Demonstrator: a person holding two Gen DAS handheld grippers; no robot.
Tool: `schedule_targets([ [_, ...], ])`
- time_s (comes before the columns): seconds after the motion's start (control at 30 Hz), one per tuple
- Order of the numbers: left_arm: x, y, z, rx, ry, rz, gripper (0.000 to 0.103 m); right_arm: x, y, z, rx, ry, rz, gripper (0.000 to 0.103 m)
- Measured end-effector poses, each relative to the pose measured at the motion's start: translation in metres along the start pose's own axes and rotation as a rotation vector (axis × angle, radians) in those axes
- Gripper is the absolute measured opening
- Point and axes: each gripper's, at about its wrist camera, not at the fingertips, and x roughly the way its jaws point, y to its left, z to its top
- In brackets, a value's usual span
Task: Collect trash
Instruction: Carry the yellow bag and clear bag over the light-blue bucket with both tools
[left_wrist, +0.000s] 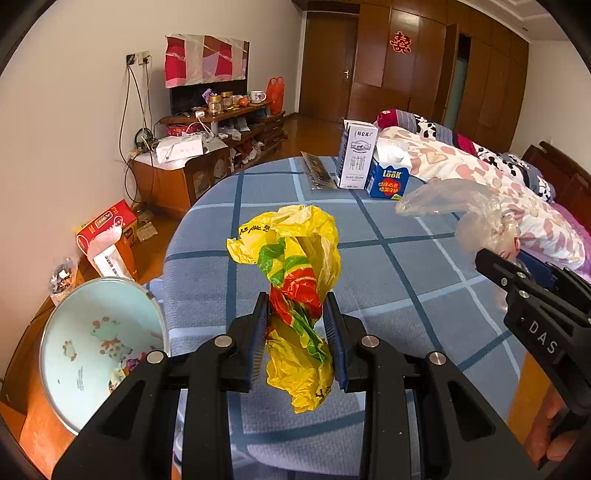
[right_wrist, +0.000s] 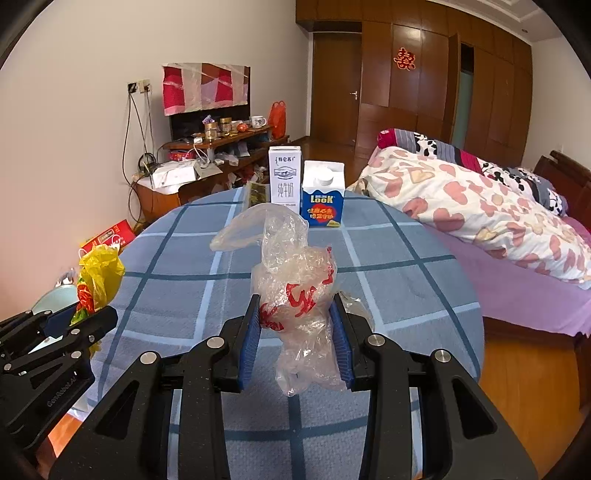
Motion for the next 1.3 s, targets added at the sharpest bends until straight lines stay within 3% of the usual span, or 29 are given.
schedule_targets([
  [0.6, -0.046, 0.035, -0.025, -0.023, -0.028, 0.068, 0.03, -0.027, 0.042, -0.015, -0.051, -0.01, 0.05, 0.036],
  [1.3, -0.074, 0.083, -0.036, -0.076, -0.064, 0.192, 0.03, -0.04, 0.11, -0.022, -0.132, -0.005, 0.174, 0.036],
])
